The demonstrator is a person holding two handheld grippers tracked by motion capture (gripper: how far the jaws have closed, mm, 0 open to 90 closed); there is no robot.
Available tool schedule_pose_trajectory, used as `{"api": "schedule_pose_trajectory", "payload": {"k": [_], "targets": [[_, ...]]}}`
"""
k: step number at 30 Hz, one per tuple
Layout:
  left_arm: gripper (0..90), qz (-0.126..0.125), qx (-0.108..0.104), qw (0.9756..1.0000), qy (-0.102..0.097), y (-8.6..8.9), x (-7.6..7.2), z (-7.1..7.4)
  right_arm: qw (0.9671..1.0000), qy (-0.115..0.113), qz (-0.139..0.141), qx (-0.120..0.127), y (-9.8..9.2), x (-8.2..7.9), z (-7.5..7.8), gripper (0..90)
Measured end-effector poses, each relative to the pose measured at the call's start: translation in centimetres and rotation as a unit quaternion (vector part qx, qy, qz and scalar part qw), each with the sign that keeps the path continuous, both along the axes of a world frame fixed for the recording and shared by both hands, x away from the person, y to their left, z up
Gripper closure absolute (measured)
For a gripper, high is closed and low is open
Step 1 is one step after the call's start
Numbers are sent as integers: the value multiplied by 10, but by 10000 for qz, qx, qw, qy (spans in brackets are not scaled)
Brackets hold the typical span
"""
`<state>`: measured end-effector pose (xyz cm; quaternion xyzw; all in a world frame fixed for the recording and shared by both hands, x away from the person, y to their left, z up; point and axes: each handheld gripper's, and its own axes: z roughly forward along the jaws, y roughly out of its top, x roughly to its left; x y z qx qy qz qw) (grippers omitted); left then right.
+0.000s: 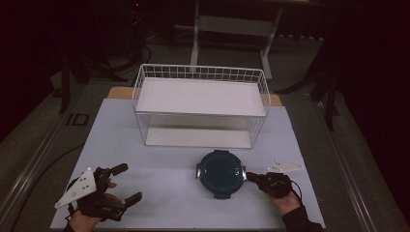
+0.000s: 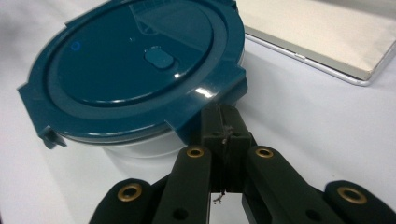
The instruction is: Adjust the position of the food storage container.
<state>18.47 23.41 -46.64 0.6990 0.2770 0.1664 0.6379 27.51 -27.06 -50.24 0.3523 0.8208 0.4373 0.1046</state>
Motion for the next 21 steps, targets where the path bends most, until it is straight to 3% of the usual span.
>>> {"api": "schedule_pose_trajectory", "payload": {"k": [7,16,21], "targets": [[13,-27,14,10000,31,-2,1,-1,10000,24,8,6,4,1,1,900],[13,-41,15,10000,49,-3,1,-2,9995,44,305,-23,22,3,1,900],[13,-47,30,10000,47,-3,1,-2,9995,73,322,18,32,7,1,900]]}}
